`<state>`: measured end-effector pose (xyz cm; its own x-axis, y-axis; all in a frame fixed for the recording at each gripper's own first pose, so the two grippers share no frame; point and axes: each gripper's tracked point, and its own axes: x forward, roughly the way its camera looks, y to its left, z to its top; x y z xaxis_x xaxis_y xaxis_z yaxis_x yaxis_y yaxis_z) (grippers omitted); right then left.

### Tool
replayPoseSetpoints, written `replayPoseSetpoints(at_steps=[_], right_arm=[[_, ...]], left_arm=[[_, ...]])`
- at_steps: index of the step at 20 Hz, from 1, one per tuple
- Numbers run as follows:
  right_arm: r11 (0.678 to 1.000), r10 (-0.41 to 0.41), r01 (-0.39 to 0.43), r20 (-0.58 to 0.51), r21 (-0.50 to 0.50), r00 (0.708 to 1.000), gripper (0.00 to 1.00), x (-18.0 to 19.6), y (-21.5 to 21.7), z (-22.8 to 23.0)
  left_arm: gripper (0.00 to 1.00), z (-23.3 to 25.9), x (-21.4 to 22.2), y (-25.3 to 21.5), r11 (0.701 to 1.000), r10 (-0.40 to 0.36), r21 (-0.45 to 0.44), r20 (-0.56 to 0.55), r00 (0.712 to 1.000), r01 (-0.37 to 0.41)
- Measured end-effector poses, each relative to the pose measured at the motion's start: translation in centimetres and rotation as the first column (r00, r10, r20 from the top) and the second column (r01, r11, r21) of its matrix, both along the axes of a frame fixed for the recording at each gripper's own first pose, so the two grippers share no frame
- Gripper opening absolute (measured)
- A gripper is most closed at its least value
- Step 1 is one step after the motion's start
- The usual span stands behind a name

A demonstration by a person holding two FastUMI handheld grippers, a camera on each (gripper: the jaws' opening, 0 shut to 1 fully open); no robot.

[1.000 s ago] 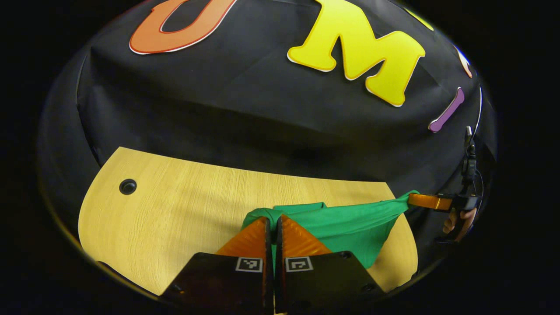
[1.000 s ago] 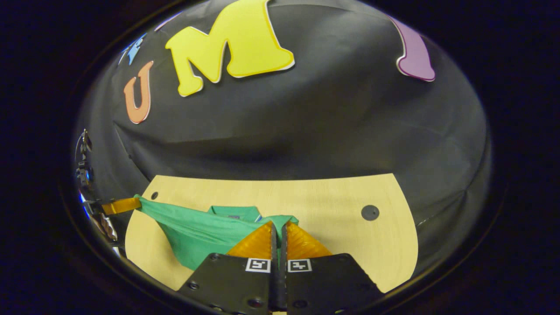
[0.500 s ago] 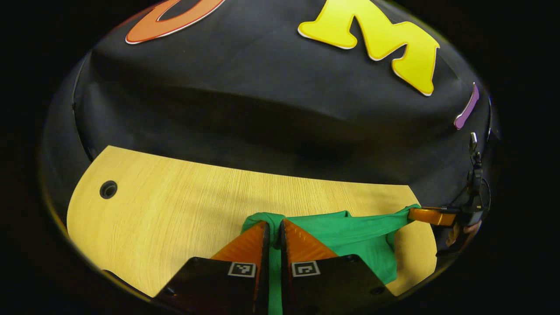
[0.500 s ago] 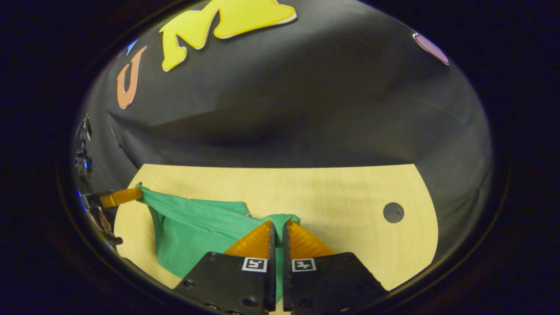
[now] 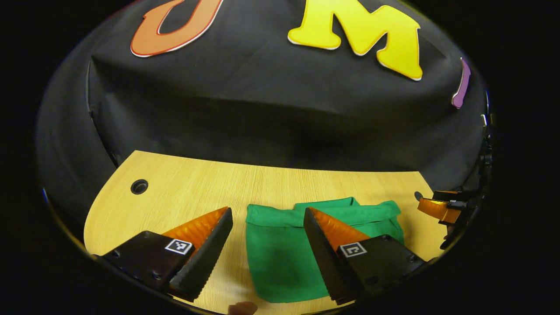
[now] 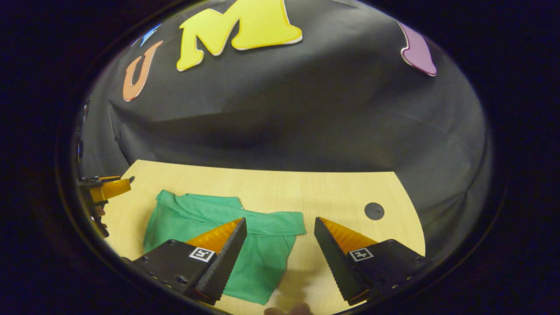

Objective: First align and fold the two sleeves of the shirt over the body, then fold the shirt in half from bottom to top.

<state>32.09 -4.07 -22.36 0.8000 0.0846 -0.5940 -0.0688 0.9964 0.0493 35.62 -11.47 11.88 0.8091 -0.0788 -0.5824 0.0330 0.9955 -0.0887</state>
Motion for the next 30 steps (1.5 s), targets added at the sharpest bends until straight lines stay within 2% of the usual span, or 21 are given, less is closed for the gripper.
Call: replayPoseSetpoints(at_steps=[4,6,7,9,10,13,14,15,16,18,19,23,24,25,26,27,28,29,30], right_arm=[[1.0,0.001,0.0,0.129,-0.012,0.992,0.95,-3.0,0.9,6.6],[1.0,0.0,0.002,0.207,-0.013,0.978,0.95,-5.4,1.7,11.2],[1.0,-0.006,0.008,0.249,-0.008,0.968,0.93,-6.6,2.0,13.4],[1.0,-0.021,0.021,0.325,0.001,0.946,0.95,-9.5,2.5,17.4],[1.0,-0.027,0.025,0.356,0.009,0.934,0.93,-11.2,2.9,19.1],[1.0,-0.023,0.014,0.422,0.025,0.906,0.97,-16.6,4.2,23.0],[1.0,-0.019,0.011,0.447,0.021,0.894,0.95,-18.3,4.5,24.1],[1.0,-0.02,0.011,0.467,0.022,0.884,0.93,-20.0,4.8,25.0],[0.999,-0.022,0.007,0.482,0.033,0.876,0.95,-21.7,5.2,25.7],[0.999,-0.021,0.0,0.488,0.043,0.873,0.96,-25.0,5.6,25.9],[0.999,-0.023,0.004,0.491,0.041,0.871,0.94,-26.4,5.5,25.9],[0.999,-0.052,0.044,0.521,0.028,0.852,0.95,-30.2,5.1,26.4],[0.998,-0.056,0.048,0.521,0.029,0.852,0.94,-30.8,5.1,26.4],[0.998,-0.057,0.05,0.523,0.027,0.85,0.94,-31.2,5.0,26.5],[0.998,-0.057,0.055,0.526,0.02,0.849,0.94,-31.4,4.8,26.6],[0.998,-0.057,0.058,0.533,0.015,0.844,0.94,-31.4,4.7,26.8],[0.998,-0.06,0.063,0.538,0.013,0.841,0.94,-31.4,4.7,27.0],[0.998,-0.064,0.068,0.541,0.012,0.839,0.95,-31.5,4.7,27.0],[0.997,-0.071,0.073,0.543,0.016,0.837,0.95,-31.6,4.6,27.1]], left_arm=[[1.0,6.6,-3.0,0.1,1.0,0.022,-0.007,0.108,0.994,-0.022],[1.0,10.9,-4.8,-0.2,1.0,0.008,0.023,0.187,0.982,-0.012],[1.0,13.2,-5.8,-0.2,0.999,0.002,0.041,0.234,0.972,-0.012],[1.0,17.1,-8.6,-0.4,0.997,0.016,0.069,0.308,0.951,-0.039],[1.0,18.4,-9.4,-0.5,0.997,0.022,0.067,0.331,0.943,-0.047],[1.0,22.9,-13.9,-1.1,0.998,0.014,0.047,0.402,0.915,-0.036],[1.0,24.6,-15.6,-1.2,0.999,0.013,0.043,0.42,0.908,-0.034],[1.0,25.6,-17.2,-1.2,0.999,0.015,0.036,0.434,0.901,-0.034],[1.0,26.4,-18.8,-1.4,0.999,0.02,0.023,0.447,0.894,-0.035],[1.0,27.2,-21.8,-2.4,1.0,0.023,-0.01,0.456,0.89,-0.021],[1.0,27.5,-22.9,-2.9,1.0,0.016,-0.015,0.463,0.886,-0.01],[1.0,27.9,-26.1,-3.0,1.0,0.012,0.011,0.504,0.864,-0.021],[0.96,27.9,-26.6,-3.0,1.0,0.016,0.015,0.507,0.862,-0.027],[1.0,27.7,-26.9,-3.0,0.999,0.017,0.018,0.509,0.861,-0.03],[0.94,27.7,-26.9,-3.0,0.999,0.018,0.018,0.508,0.861,-0.032],[1.0,27.8,-27.0,-3.0,0.999,0.021,0.019,0.509,0.86,-0.035],[1.0,27.8,-27.0,-2.8,0.999,0.023,0.019,0.511,0.859,-0.038],[0.96,27.9,-27.0,-2.6,0.999,0.029,0.02,0.512,0.859,-0.046],[1.0,27.9,-27.1,-2.5,0.998,0.032,0.022,0.513,0.858,-0.05]])
